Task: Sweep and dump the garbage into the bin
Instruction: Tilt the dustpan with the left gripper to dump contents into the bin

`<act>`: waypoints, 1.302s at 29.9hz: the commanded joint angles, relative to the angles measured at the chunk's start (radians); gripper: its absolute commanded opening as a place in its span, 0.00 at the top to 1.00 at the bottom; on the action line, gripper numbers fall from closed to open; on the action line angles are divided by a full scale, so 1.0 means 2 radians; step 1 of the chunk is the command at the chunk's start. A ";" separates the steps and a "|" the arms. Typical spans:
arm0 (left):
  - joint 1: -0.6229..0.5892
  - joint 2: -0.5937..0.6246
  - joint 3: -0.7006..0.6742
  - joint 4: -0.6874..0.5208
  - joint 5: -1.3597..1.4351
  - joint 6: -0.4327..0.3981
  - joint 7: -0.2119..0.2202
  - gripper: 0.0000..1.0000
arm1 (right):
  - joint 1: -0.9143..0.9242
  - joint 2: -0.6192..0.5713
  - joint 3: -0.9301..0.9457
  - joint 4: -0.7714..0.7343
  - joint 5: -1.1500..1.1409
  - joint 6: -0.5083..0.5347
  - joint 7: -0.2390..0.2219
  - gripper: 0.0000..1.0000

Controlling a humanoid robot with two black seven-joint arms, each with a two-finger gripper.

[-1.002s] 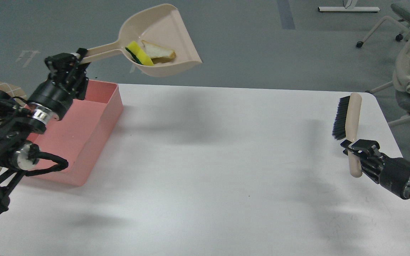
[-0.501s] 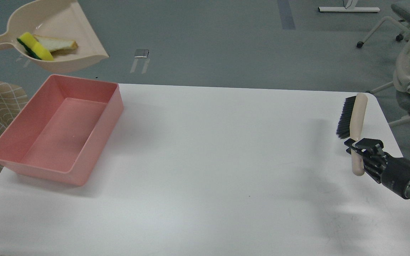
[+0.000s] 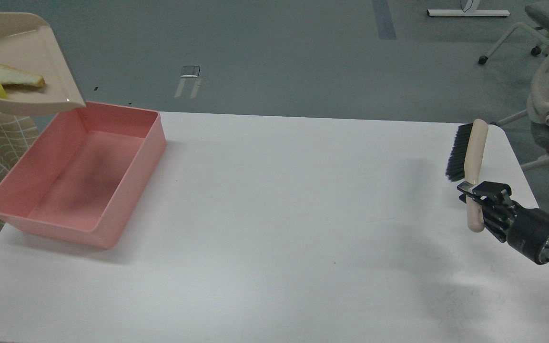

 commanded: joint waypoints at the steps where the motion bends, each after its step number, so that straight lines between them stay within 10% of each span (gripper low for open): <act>1: -0.001 0.009 0.001 0.002 0.046 -0.003 0.000 0.99 | 0.000 0.000 0.001 0.000 0.001 0.000 0.002 1.00; 39: -0.046 0.127 0.018 -0.150 0.233 -0.003 0.006 0.98 | -0.021 0.013 0.028 0.063 0.023 0.000 0.022 1.00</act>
